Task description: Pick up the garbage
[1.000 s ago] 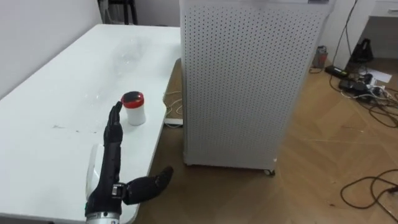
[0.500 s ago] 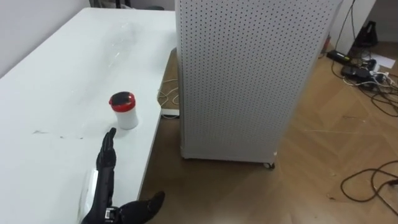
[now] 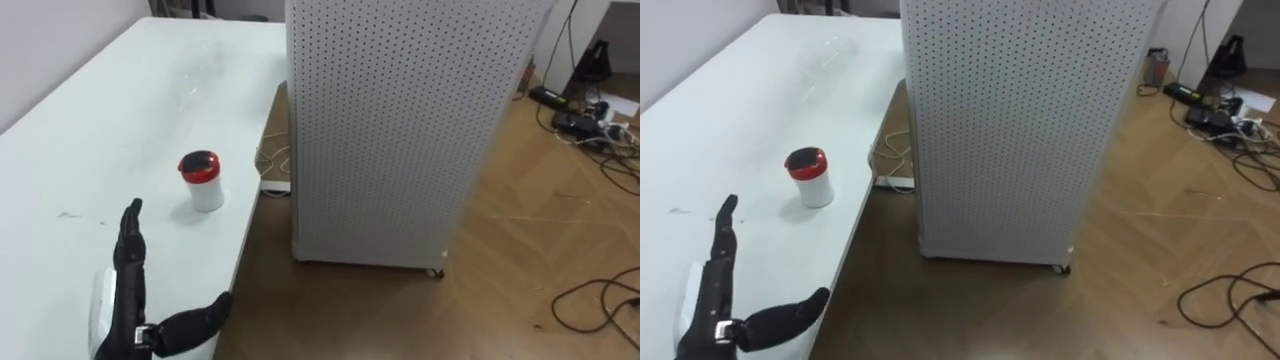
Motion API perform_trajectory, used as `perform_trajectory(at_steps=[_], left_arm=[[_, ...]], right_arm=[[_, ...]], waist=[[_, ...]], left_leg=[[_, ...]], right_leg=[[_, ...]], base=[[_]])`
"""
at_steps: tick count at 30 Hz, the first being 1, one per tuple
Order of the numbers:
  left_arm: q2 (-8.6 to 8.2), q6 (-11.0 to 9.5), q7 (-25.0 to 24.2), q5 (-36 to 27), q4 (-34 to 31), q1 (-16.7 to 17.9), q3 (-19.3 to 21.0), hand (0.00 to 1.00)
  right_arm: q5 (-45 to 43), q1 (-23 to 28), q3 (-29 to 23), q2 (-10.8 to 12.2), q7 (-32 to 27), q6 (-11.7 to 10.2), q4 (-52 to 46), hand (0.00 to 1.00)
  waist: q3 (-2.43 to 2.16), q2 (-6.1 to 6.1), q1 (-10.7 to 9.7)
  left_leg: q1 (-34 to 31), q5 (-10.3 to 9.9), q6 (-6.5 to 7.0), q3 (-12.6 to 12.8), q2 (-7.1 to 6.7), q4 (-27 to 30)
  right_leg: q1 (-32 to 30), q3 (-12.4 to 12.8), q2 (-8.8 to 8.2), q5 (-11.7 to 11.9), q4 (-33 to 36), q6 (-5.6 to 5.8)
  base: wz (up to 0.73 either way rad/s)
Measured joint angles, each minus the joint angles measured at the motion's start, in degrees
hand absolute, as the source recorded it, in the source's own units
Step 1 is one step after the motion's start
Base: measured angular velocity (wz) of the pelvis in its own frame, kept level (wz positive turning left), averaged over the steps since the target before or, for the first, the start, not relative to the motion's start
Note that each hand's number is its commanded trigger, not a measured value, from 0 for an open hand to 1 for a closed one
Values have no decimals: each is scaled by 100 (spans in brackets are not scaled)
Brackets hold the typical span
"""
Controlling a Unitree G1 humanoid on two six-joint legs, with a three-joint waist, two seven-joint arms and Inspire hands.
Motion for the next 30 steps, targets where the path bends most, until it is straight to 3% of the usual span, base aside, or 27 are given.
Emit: perform_trajectory(at_steps=[1,2,4,6,7,8,9,10,11,12,14,17,21,22,24,26,27,28,29,30], left_arm=[[1,2,0,6,0,27,8,0],[-5,2,-1,5,1,58,18,0],[-6,-3,-1,-33,23,-7,34,0],[-19,-12,14,-121,94,-32,38,0],[-18,-11,6,-116,116,-14,38,0],[-38,-14,9,-117,115,-14,37,0],[-40,-14,13,-115,118,-10,38,0],[-48,-14,15,-96,121,-11,40,0],[-65,-15,15,-93,120,-12,35,0],[-80,-15,15,-93,120,-11,27,0],[-106,-16,13,-79,107,-10,27,0],[-106,-26,-8,-99,104,-10,60,0],[-111,-27,-81,-105,91,-45,62,0],[-121,-28,-86,-101,91,-49,49,0],[-121,-28,-77,-98,84,-111,42,0],[-126,-29,-40,-85,87,-214,28,0],[-126,-29,-33,-82,87,-216,15,0],[-123,-29,-23,-83,93,-208,-21,0],[-116,-29,-23,-95,94,-208,-39,0],[-117,-30,12,-107,93,-211,-40,0]], right_arm=[[-2,50,-25,-8,-6,2,15,100],[-6,113,-67,-6,-11,2,12,100],[43,131,-186,-7,-24,3,12,100],[37,109,-266,-30,-68,3,7,100],[46,129,-244,-45,-73,0,17,100],[123,165,-197,-35,-130,4,46,100],[173,178,-147,-25,-168,7,65,100],[253,179,-93,-24,-204,13,71,100],[282,159,-84,-19,-224,13,65,100],[297,156,-88,-22,-231,4,59,100],[208,162,-92,-37,-260,5,73,100],[160,163,-91,-14,-288,9,75,100],[46,162,-68,-24,-295,39,17,100],[27,151,-47,-26,-296,71,-25,100],[14,155,-37,-21,-326,78,-161,100],[5,138,-32,-13,-405,76,-191,100],[-20,135,-32,-22,-412,75,-191,100],[2,151,-28,-41,-412,67,-190,100],[36,170,-30,-45,-412,56,-186,100],[65,162,-30,-51,-411,57,-185,100]], waist=[[-11,63,5],[14,15,-43],[21,13,-156],[22,0,-58],[21,-9,-48],[14,-35,-52],[5,-57,-51],[-12,-80,-57],[-26,-130,-66],[-33,-149,-64],[-56,-162,71],[-75,-230,82],[-69,-357,121],[-58,-384,128],[-55,-355,129],[-26,-377,111],[-19,-352,113],[-17,-279,138],[-15,-238,142],[-27,-153,170]], left_leg=[[-290,68,-28,-104,2,585],[-454,121,-58,-199,-24,862],[-835,80,-24,-248,-82,685],[-1238,153,-55,-232,-199,165],[-1367,396,-96,-255,-227,-535],[-1479,804,-58,-263,-266,-1192],[-1485,1022,-35,-263,-290,-1417],[-1445,1367,3,-238,-325,-1610],[-1430,1517,79,-182,-365,-1697],[-1431,1545,106,-170,-382,-1702],[-1416,1824,327,-181,-427,-1600],[-1398,1609,410,-105,-548,-1417],[-1266,1069,565,67,-854,-1063],[-1223,900,619,124,-920,-940],[-1223,636,696,202,-944,-623],[-1098,300,803,229,-1030,-321],[-1029,212,824,224,-1030,-283],[-883,89,850,176,-1016,-285],[-805,52,862,125,-1012,-306],[-710,10,879,34,-1005,-392]], right_leg=[[53,6,44,-93,112,-43],[103,15,44,-176,205,-62],[104,-47,27,-298,308,-97],[67,-51,-33,-359,398,-122],[64,-76,-45,-405,416,-110],[89,-123,-60,-494,477,-94],[88,-137,-83,-544,535,-53],[64,-161,-120,-650,641,27],[16,-152,-168,-708,689,72],[11,-143,-187,-724,679,89],[109,-149,-223,-785,566,143],[267,-177,-376,-907,492,226],[541,-148,-739,-1273,673,420],[516,-196,-862,-1334,1014,519],[288,-391,-1056,-1313,1931,580],[25,-455,-1309,-1071,3009,854],[-35,-475,-1340,-939,3206,898],[-88,-498,-1367,-600,3481,943],[-94,-534,-1376,-462,3557,966],[-202,-546,-1384,-472,3617,998]], base=[[-7],[17],[32],[-11],[-12],[4],[18],[15],[10],[-7],[-20],[3],[0],[0],[8],[22],[11],[0],[0],[0]])
